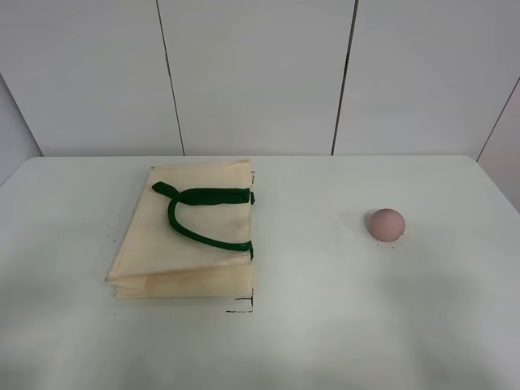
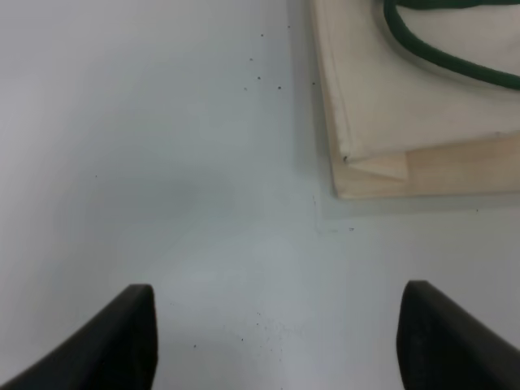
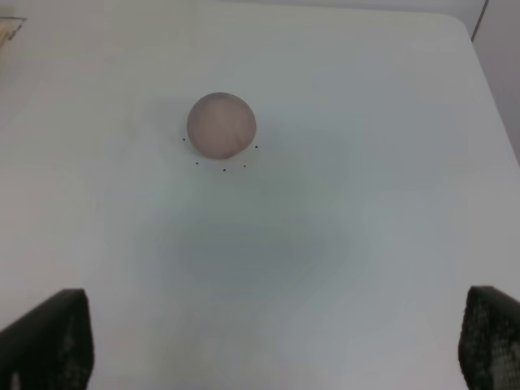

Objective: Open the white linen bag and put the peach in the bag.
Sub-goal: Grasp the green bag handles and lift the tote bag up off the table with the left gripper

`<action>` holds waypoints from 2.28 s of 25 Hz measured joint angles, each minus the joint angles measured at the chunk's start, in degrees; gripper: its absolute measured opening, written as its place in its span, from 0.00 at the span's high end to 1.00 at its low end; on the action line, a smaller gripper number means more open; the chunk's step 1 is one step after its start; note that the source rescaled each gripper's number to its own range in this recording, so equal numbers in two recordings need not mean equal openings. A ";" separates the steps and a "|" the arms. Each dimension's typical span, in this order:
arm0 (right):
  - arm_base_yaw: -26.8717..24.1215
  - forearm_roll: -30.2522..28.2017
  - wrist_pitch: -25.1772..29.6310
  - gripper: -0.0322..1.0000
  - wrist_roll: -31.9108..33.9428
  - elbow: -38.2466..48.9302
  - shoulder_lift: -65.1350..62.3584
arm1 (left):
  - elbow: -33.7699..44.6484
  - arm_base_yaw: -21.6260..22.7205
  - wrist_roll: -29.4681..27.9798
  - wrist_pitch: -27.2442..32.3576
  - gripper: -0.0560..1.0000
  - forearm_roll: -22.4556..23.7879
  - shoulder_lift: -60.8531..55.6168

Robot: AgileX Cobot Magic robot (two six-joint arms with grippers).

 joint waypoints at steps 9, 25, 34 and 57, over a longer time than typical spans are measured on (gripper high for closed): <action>0.00 0.00 0.00 0.00 0.00 0.00 0.00 | -4.55 0.00 -0.42 -0.31 0.12 -0.45 6.97; 0.00 0.00 0.00 0.00 0.00 0.00 0.00 | -38.35 0.00 -3.03 -6.99 0.12 -1.74 75.32; 0.00 0.00 0.00 0.00 0.00 0.00 0.00 | -57.68 -3.14 -7.28 -6.95 0.12 -1.77 103.25; 0.00 0.00 0.00 0.00 0.00 0.00 0.00 | -65.92 -16.28 -21.54 -17.90 0.12 0.44 125.90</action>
